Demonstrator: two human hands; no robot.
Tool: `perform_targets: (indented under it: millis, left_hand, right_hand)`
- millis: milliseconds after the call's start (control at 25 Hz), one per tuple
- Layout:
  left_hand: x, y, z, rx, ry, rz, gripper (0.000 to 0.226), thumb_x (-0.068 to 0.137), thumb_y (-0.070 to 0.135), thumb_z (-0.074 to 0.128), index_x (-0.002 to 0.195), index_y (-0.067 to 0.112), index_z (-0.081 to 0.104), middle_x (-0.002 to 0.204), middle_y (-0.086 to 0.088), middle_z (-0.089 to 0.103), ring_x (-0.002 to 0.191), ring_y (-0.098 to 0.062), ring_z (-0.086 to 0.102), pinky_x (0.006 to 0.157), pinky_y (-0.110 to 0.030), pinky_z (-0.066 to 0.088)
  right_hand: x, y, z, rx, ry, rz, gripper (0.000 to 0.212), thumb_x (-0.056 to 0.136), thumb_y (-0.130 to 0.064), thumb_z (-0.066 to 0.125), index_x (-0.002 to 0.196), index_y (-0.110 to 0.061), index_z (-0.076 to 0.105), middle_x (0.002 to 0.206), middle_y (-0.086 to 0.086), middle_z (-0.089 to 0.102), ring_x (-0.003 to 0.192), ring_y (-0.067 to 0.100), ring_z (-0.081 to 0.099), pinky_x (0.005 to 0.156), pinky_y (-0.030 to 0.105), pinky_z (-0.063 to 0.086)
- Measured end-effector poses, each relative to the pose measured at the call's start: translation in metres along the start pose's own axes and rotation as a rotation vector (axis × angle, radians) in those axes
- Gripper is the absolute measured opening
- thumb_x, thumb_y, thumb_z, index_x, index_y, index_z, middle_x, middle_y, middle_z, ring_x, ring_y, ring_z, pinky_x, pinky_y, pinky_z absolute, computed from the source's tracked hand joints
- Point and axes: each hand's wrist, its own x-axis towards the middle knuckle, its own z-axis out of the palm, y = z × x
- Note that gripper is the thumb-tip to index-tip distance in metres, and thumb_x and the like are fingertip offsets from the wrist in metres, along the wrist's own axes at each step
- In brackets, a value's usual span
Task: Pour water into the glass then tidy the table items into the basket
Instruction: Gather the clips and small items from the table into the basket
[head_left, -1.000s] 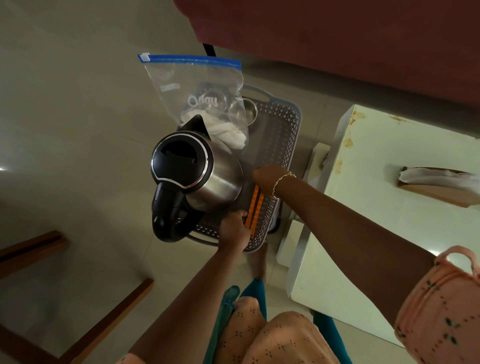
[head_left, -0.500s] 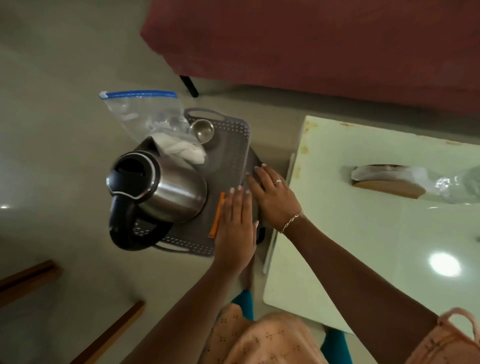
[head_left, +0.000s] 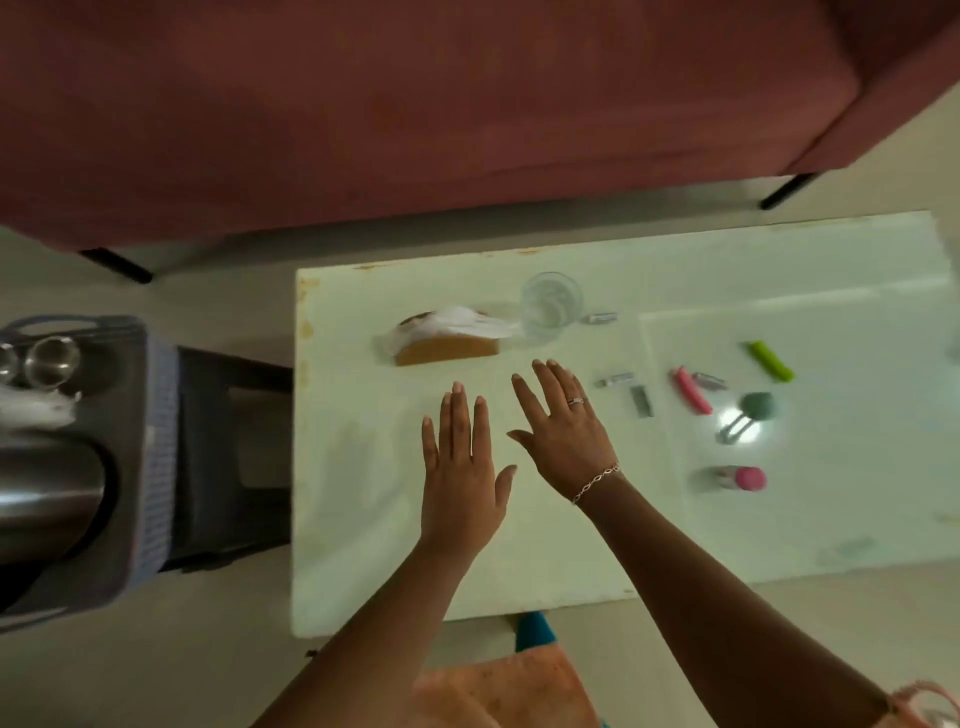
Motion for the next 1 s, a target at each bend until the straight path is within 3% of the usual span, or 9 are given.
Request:
perform_targets:
  millis: [200,280,400,560,680,800,880,1000]
  left_hand:
    - [0.026,0.095,0.022,0.047,-0.084,0.195,0.076,0.092,0.046,0.040,0.145,0.008,0.001,0.155,-0.018,-0.004,0.143,-0.032,-0.005,0.116,-0.048,0.000]
    - [0.034,0.120,0.028,0.063,-0.105,0.258,0.074,0.092,0.043,0.042,0.145,0.007,0.006,0.155,-0.019,0.000,0.143,-0.032,-0.002,0.115,-0.048,-0.001]
    - [0.042,0.159,0.042,0.074,-0.160,0.385,0.069,0.090,0.036,0.050,0.142,0.004,0.019,0.152,-0.020,0.017,0.143,-0.033,0.009,0.115,-0.050,-0.001]
    - [0.050,0.200,0.070,0.056,-0.245,0.528,0.065,0.088,0.028,0.054,0.141,0.006,0.023,0.148,-0.016,0.029,0.140,-0.028,0.018,0.117,-0.044,0.003]
    - [0.054,0.227,0.090,0.023,-0.275,0.652,0.056,0.088,0.016,0.055,0.137,0.008,0.031,0.145,-0.016,0.035,0.138,-0.030,0.025,0.116,-0.044,0.009]
    - [0.064,0.249,0.109,0.133,-0.255,0.873,0.044,0.089,0.003,0.046,0.133,0.009,0.038,0.148,-0.013,0.033,0.137,-0.032,0.027,0.114,-0.049,0.019]
    - [0.072,0.254,0.120,0.176,-0.300,0.939,0.044,0.090,-0.001,0.040,0.134,0.008,0.036,0.150,-0.014,0.028,0.138,-0.034,0.024,0.111,-0.050,0.025]
    - [0.075,0.254,0.128,0.164,-0.342,0.956,0.046,0.088,-0.003,0.043,0.132,0.008,0.035,0.139,-0.016,0.041,0.130,-0.033,0.036,0.096,-0.043,0.047]
  right_hand:
    - [-0.051,0.109,-0.019,0.057,0.001,0.214,0.066,0.074,-0.033,0.073,0.127,-0.002,0.049,0.131,0.030,0.049,0.123,0.045,0.045,0.102,0.052,0.035]
    - [-0.066,0.137,-0.021,0.134,-0.010,0.273,0.064,0.080,-0.030,0.067,0.132,-0.002,0.043,0.137,0.029,0.043,0.129,0.045,0.038,0.107,0.051,0.030]
    - [-0.090,0.186,-0.017,0.271,0.021,0.433,0.056,0.083,-0.020,0.064,0.132,-0.002,0.042,0.134,0.026,0.045,0.126,0.042,0.040,0.106,0.048,0.034]
    - [-0.115,0.254,0.003,0.334,-0.052,0.690,0.039,0.087,-0.008,0.054,0.126,-0.006,0.049,0.129,0.018,0.050,0.117,0.039,0.045,0.089,0.043,0.045]
    - [-0.123,0.288,0.021,0.215,-0.214,0.597,0.037,0.086,-0.001,0.051,0.122,-0.009,0.051,0.122,0.013,0.055,0.111,0.036,0.049,0.078,0.042,0.048]
    - [-0.113,0.305,0.041,0.127,-0.306,0.464,0.042,0.083,0.002,0.051,0.124,-0.009,0.050,0.124,0.015,0.054,0.111,0.036,0.049,0.080,0.043,0.050]
    - [-0.102,0.309,0.052,0.108,-0.310,0.429,0.048,0.082,0.004,0.051,0.129,-0.009,0.045,0.136,0.017,0.044,0.121,0.038,0.043,0.088,0.045,0.047]
    - [-0.091,0.314,0.066,0.122,-0.360,0.408,0.056,0.085,0.005,0.045,0.137,-0.012,0.035,0.152,0.015,0.021,0.136,0.037,0.025,0.098,0.049,0.043]
